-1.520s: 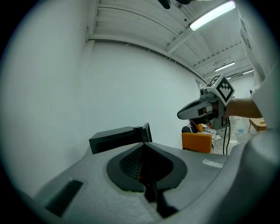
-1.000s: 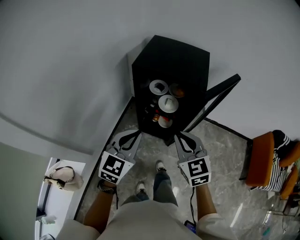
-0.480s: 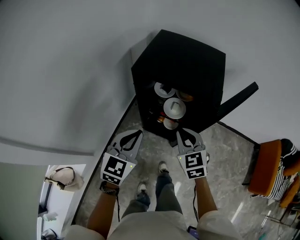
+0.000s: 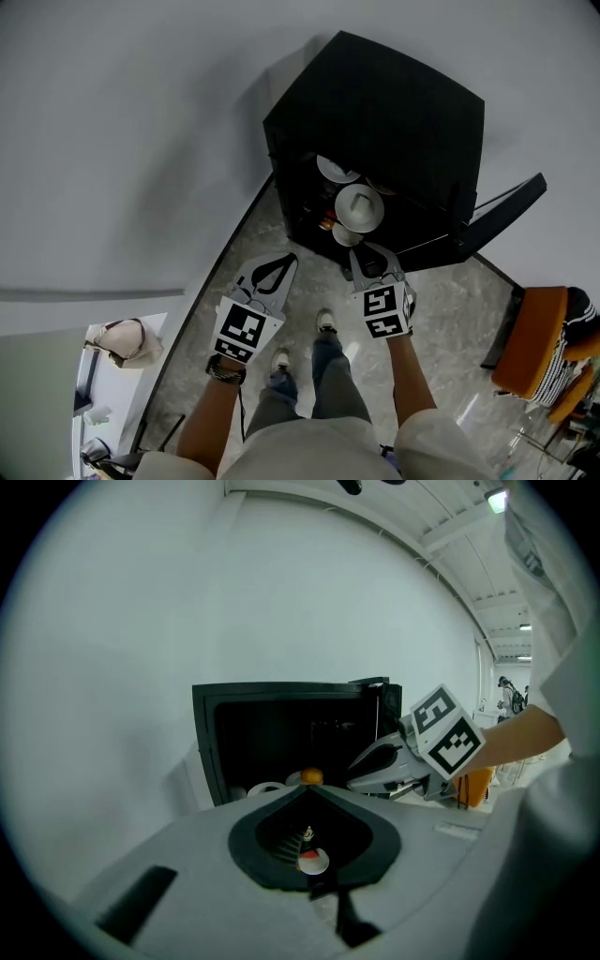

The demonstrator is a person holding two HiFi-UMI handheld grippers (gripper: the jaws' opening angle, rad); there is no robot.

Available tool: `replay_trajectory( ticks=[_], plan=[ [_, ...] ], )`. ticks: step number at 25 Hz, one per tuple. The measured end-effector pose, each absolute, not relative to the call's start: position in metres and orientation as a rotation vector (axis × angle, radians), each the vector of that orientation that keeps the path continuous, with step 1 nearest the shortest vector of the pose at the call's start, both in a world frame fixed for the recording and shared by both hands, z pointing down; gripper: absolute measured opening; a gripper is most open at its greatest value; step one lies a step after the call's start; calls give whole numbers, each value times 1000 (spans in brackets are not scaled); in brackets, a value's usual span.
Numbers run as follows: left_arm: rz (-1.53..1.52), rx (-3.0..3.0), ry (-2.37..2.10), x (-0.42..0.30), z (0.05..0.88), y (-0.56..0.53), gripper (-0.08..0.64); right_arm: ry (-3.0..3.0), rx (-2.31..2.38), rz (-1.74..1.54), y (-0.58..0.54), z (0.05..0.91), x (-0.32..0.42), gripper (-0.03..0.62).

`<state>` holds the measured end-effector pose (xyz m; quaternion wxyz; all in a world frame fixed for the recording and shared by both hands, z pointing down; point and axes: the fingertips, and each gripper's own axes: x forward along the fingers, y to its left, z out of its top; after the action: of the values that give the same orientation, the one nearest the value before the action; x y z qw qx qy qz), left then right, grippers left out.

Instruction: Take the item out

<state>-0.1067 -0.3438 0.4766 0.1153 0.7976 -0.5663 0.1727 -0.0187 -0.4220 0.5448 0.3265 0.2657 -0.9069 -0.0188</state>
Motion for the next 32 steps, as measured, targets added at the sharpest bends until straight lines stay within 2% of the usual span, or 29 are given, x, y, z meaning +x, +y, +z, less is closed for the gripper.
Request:
replay_trajectory(
  ticks=[13,26,32],
  plan=[
    [499,2237,-1615,-117,524,-346,5,-2238,666,-6,-466,638,-34,86],
    [442,2135,-1604,-135,566,-321,5,-2074,660,-155,-501,713,-50,133],
    [411,2107,-1587,-135,581,-313,5,-1916,651,-344,-514,742,-44,141]
  ],
)
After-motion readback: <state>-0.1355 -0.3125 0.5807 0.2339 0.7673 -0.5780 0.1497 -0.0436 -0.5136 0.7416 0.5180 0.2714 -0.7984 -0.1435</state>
